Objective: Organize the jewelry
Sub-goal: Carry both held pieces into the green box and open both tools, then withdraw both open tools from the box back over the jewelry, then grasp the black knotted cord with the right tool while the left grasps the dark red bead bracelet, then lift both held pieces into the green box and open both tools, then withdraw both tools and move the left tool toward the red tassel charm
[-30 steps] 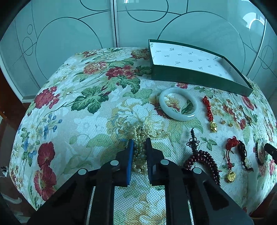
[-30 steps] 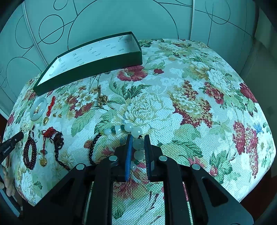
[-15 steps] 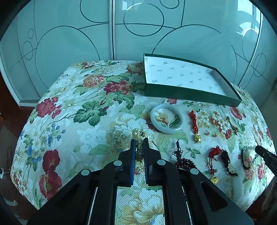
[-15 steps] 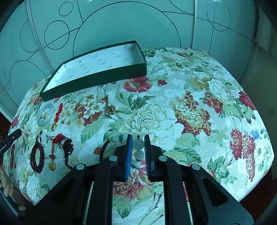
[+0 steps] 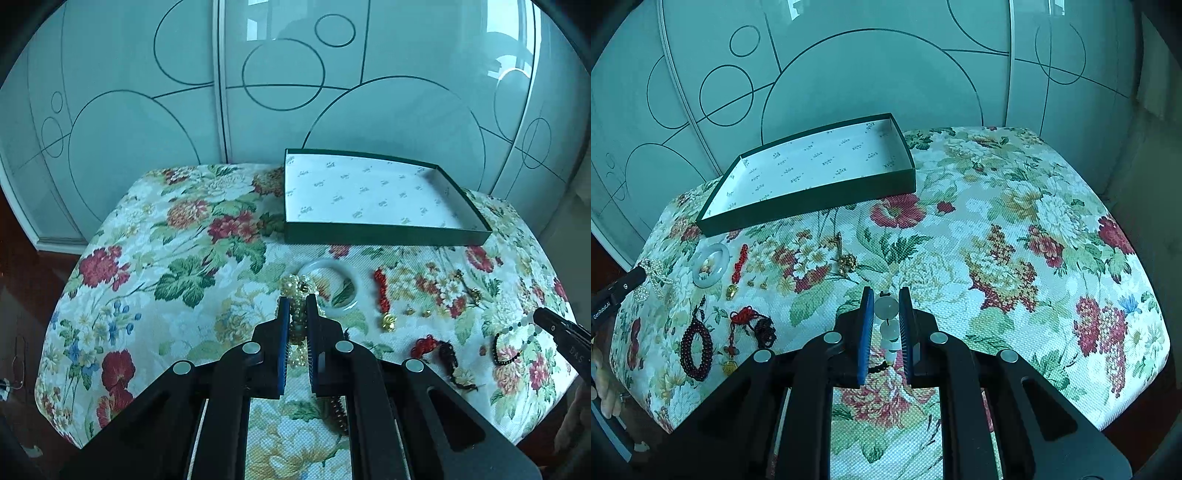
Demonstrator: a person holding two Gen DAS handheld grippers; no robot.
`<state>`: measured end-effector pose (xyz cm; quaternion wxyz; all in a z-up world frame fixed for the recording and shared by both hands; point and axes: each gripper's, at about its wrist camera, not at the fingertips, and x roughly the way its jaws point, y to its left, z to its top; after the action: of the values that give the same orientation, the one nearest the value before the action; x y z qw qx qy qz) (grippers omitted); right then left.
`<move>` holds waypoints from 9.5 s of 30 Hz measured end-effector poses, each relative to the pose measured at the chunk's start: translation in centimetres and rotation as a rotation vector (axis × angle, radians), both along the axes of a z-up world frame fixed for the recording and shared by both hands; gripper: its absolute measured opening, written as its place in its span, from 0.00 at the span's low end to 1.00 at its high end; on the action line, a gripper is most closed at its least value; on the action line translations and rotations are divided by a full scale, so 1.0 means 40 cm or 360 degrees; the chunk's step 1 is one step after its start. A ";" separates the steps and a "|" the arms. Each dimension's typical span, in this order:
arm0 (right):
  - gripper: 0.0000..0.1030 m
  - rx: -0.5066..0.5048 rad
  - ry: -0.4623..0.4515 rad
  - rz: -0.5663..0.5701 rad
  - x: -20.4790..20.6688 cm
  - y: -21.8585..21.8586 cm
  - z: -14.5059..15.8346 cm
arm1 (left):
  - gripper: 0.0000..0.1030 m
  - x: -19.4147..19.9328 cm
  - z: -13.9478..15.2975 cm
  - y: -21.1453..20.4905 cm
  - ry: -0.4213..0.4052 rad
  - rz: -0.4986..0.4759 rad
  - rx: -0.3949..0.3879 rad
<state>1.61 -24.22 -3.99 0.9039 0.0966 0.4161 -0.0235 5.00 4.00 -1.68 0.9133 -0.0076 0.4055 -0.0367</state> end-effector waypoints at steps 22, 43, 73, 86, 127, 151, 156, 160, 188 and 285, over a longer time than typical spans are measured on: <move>0.13 0.0022 -0.0337 0.0036 0.293 0.020 0.214 | 0.08 0.276 0.087 -0.081 -0.0160 -0.0084 -0.0037; 0.31 -0.0003 0.0049 -0.0060 0.577 -0.025 -0.084 | 0.10 0.528 -0.169 -0.144 0.0162 -0.0084 0.0027; 0.39 0.0047 0.0132 0.0175 0.085 0.102 -0.058 | 0.57 0.055 -0.104 -0.014 0.0267 0.0120 -0.0071; 0.39 0.0029 0.0150 0.0322 0.033 0.196 -0.068 | 0.57 -0.029 -0.112 0.035 0.0261 0.0205 -0.0075; 0.08 -0.0062 0.0167 0.0298 0.053 0.200 -0.105 | 0.68 -0.029 -0.134 -0.047 0.0305 0.0022 -0.0155; 0.08 -0.0042 0.0164 0.0285 0.055 0.194 -0.109 | 0.31 -0.022 -0.166 -0.071 0.0323 -0.0052 -0.0093; 0.08 -0.0042 0.0161 0.0284 0.056 0.194 -0.109 | 0.16 -0.023 -0.168 -0.069 0.0318 -0.0080 -0.0156; 0.08 -0.0037 0.0154 0.0285 0.055 0.192 -0.106 | 0.10 -0.026 -0.160 -0.070 0.0307 -0.0080 -0.0152; 0.07 0.0009 -0.0155 0.0291 -0.030 0.163 0.080 | 0.10 -0.027 0.001 -0.060 0.0034 -0.0097 -0.0157; 0.42 0.0091 0.0127 -0.0018 0.142 -0.012 -0.056 | 0.65 0.129 -0.082 -0.096 0.0132 -0.0075 -0.0168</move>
<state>7.30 -24.71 -6.24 0.8833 0.1236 0.4517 -0.0205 10.18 0.15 -4.95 0.8930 -0.0477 0.4405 -0.0793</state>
